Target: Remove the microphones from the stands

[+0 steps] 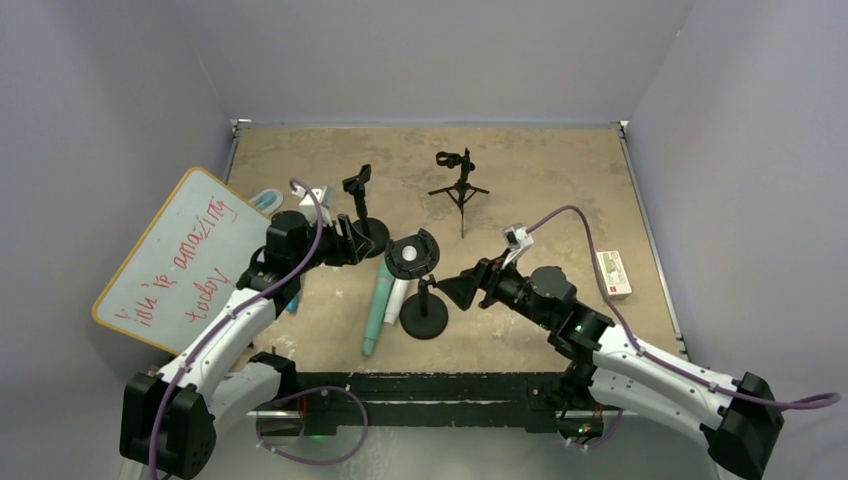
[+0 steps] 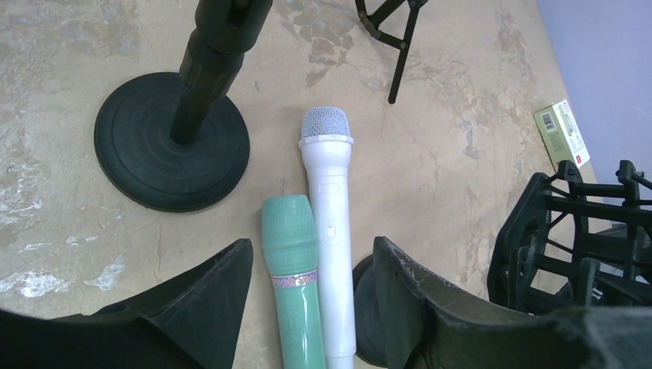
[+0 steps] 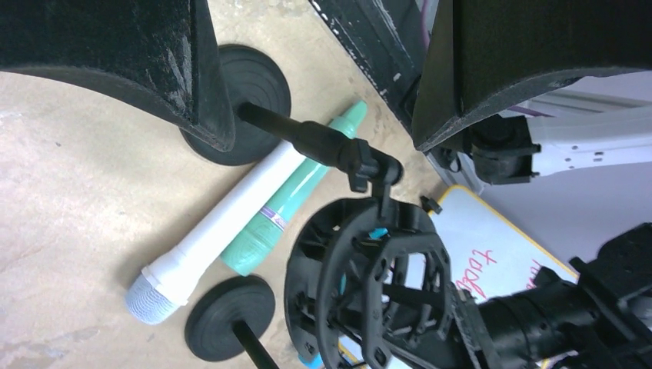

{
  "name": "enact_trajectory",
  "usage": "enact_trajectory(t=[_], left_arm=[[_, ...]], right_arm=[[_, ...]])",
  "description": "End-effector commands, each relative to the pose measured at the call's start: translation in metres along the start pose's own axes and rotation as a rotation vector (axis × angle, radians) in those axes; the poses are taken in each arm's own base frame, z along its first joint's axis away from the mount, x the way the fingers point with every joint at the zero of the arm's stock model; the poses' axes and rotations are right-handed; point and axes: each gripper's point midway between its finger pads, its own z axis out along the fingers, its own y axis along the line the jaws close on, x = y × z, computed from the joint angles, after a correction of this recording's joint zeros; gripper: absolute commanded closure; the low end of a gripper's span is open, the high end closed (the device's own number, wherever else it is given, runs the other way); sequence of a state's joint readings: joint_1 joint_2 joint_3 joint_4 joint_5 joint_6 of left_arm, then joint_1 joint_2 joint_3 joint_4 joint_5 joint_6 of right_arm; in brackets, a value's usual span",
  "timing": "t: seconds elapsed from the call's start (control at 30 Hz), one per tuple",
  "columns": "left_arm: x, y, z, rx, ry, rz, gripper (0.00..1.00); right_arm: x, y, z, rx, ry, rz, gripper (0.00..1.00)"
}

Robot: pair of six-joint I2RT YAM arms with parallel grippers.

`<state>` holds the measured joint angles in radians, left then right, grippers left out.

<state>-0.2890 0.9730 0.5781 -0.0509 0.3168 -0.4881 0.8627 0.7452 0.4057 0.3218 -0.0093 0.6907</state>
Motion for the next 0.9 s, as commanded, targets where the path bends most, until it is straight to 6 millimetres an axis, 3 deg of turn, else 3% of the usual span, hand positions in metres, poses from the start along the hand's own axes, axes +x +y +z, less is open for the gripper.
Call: enact_trajectory(t=[0.0, 0.33, 0.63, 0.73, 0.87], left_arm=[[-0.023, -0.017, -0.004, 0.053, -0.056, 0.017, 0.43], [-0.022, -0.017, -0.004, 0.056, -0.058, 0.023, 0.43], [-0.020, -0.014, -0.001, 0.048, -0.048, 0.017, 0.43], [-0.021, -0.013, -0.001, 0.046, -0.051, 0.023, 0.43], [-0.020, -0.011, -0.003, 0.033, -0.049, 0.033, 0.43]], right_arm=[[0.010, -0.009, 0.002, -0.006, 0.003, -0.035, 0.14], [0.025, 0.005, 0.017, -0.172, -0.001, -0.174, 0.20], [0.045, 0.008, 0.058, -0.106, -0.008, -0.359, 0.23], [0.045, 0.000, 0.067, -0.062, -0.038, -0.381, 0.35], [0.030, -0.022, 0.069, 0.067, -0.109, -0.396, 0.60]])
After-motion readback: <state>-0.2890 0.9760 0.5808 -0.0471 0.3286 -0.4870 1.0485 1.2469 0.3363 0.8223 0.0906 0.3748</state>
